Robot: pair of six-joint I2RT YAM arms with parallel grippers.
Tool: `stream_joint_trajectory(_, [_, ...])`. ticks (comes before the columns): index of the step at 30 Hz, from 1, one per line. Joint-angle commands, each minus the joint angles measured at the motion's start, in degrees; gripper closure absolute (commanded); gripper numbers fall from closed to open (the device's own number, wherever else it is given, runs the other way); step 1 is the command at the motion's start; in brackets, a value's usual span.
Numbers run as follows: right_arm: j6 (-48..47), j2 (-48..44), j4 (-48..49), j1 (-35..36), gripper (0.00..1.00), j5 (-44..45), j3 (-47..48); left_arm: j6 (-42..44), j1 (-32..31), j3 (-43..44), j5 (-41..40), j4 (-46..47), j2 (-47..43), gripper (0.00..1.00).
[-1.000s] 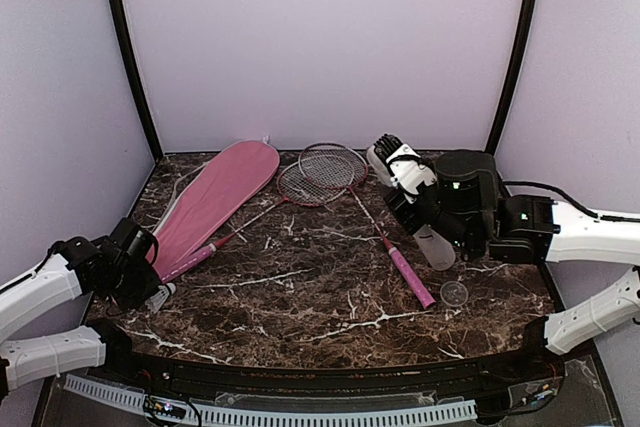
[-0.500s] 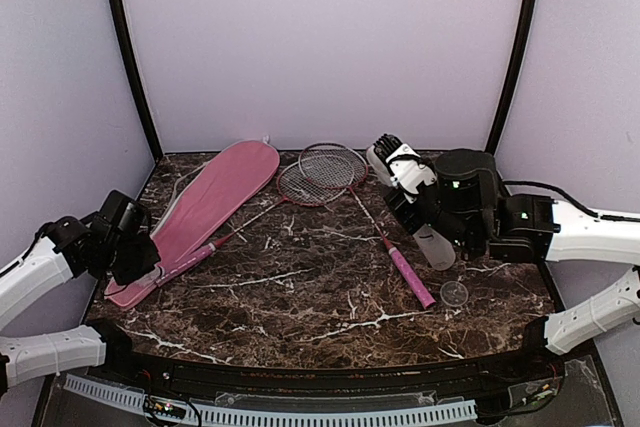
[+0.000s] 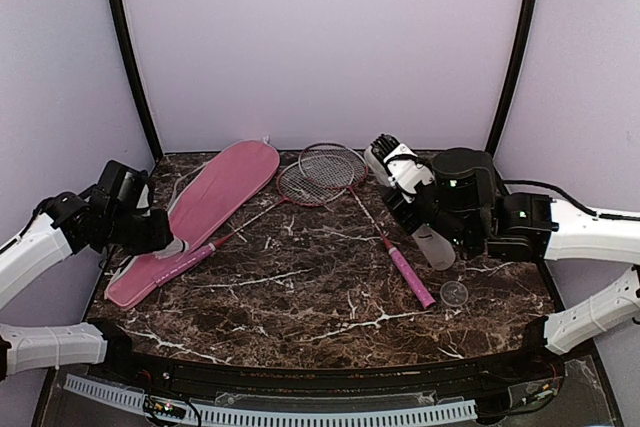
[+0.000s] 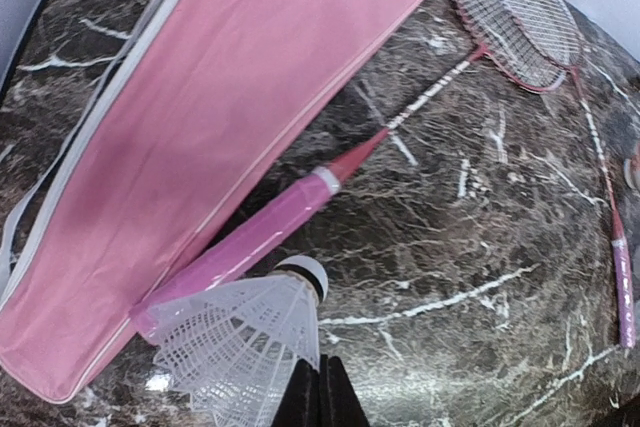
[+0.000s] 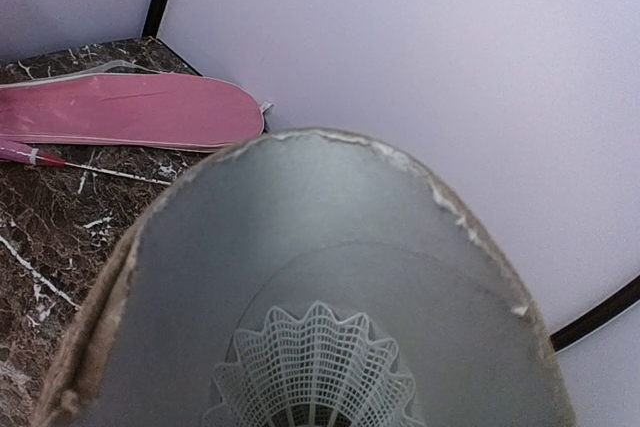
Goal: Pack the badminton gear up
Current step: Place the shuttle tube at the center of the board.
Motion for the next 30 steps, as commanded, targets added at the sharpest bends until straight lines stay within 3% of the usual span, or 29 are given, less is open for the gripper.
stream_joint_trajectory(1, [8.9, 1.7, -0.2, 0.0, 0.59, -6.9, -0.5, 8.2, 0.3, 1.9, 11.9, 5.4, -1.8, 1.0])
stream_joint_trajectory(12, [9.7, 2.9, -3.9, 1.5, 0.6, -7.9, -1.1, 14.1, -0.3, 6.3, 38.8, 11.0, -1.0, 1.0])
stream_joint_trajectory(16, [9.9, 3.7, -4.7, 2.2, 0.6, -7.7, -1.4, 14.5, -2.7, 10.1, 42.6, 10.5, 0.6, 1.0])
stream_joint_trajectory(21, [9.8, 4.8, -4.9, 3.2, 0.6, -8.2, -1.3, 17.5, -10.0, 16.7, 44.3, 7.9, 4.8, 1.0])
stream_joint_trajectory(30, [10.3, 6.8, -6.3, 4.9, 0.61, -8.8, -0.2, 22.5, -10.7, 24.3, 46.0, -0.9, 7.5, 1.0])
